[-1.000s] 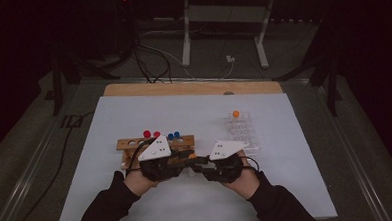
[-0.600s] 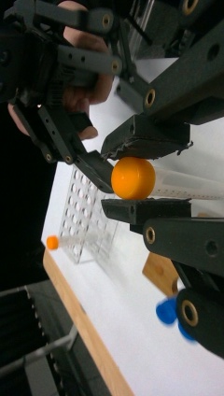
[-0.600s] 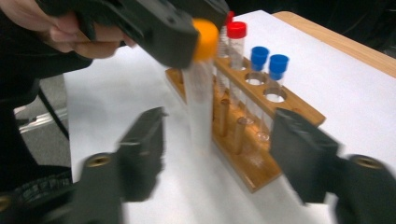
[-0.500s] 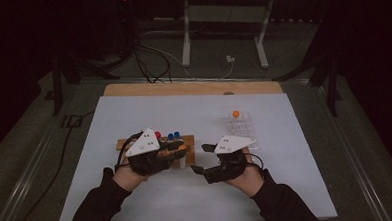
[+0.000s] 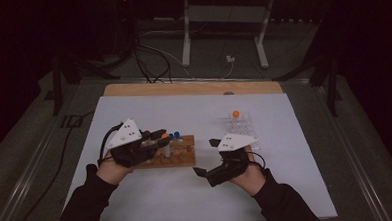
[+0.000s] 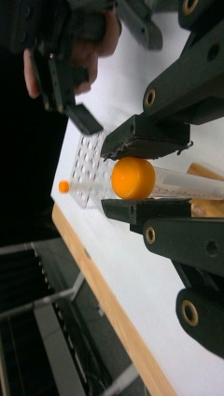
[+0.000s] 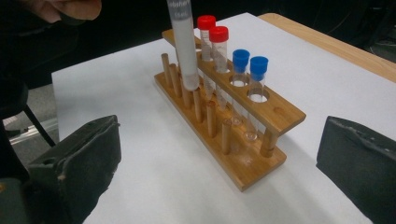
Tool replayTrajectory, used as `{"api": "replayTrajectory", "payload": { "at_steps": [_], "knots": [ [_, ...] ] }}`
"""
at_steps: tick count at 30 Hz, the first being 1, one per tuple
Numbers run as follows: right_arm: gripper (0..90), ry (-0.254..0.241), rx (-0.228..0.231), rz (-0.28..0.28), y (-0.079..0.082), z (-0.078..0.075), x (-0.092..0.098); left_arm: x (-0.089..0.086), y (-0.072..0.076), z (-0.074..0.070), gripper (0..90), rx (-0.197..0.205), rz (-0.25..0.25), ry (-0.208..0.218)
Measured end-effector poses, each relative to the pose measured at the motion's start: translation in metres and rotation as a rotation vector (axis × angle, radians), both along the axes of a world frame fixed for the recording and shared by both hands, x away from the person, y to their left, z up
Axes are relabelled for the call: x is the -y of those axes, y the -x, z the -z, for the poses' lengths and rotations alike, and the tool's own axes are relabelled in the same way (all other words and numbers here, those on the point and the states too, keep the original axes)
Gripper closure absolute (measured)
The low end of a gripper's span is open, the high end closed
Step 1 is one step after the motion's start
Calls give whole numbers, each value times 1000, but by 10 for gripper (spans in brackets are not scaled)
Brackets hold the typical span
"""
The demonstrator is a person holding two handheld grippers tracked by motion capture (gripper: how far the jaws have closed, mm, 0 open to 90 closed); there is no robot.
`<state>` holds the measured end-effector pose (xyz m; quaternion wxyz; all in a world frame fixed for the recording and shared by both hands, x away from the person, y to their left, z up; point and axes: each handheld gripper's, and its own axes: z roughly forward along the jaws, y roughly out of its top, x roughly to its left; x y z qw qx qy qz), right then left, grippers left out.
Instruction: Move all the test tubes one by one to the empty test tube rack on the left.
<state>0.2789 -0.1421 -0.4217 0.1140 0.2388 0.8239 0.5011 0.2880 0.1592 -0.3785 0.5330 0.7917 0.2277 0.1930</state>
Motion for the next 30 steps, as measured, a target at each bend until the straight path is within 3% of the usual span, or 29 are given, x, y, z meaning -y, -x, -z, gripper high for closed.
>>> {"api": "replayTrajectory", "payload": {
  "at_steps": [18, 25, 30],
  "knots": [
    [1, -24, 12, 9, -1, -5, 7, -44, -12, -10, 713, 28, -169, -9],
    [1, -28, 13, 7, -1, -5, 8, -54, -19, -1, 714, 17, -212, -7],
    [1, -28, 13, 7, -1, -6, 8, -56, -24, 5, 713, 17, -241, -32]
  ]
}}
